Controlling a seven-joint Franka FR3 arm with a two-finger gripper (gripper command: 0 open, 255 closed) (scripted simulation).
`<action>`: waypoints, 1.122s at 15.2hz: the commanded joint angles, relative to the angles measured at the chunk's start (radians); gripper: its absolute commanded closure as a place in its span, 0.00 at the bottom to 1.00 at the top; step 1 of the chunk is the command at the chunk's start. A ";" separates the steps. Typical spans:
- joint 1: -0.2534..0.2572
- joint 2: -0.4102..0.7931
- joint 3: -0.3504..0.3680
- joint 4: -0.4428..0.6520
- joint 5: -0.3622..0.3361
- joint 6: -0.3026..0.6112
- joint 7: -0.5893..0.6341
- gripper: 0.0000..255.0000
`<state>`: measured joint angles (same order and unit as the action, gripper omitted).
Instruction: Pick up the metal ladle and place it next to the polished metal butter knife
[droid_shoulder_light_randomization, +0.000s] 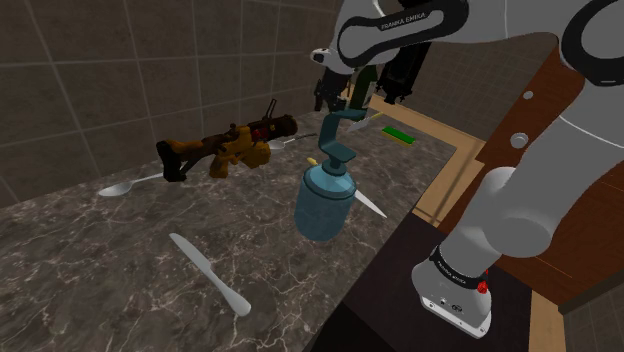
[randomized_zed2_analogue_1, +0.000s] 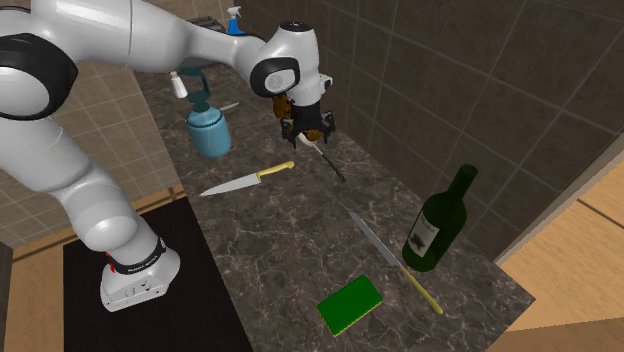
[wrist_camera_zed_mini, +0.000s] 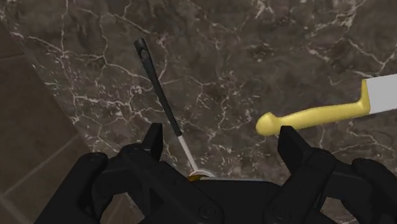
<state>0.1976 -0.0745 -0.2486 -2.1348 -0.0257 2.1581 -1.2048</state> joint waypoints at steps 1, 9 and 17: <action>0.012 0.072 0.000 0.036 0.030 0.031 -0.108 0.00; 0.016 0.297 0.046 0.175 0.115 0.097 -0.410 0.00; 0.012 0.349 0.052 0.153 0.132 0.170 -0.422 0.00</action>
<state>0.2103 0.2716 -0.1970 -1.9821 0.1051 2.3247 -1.6254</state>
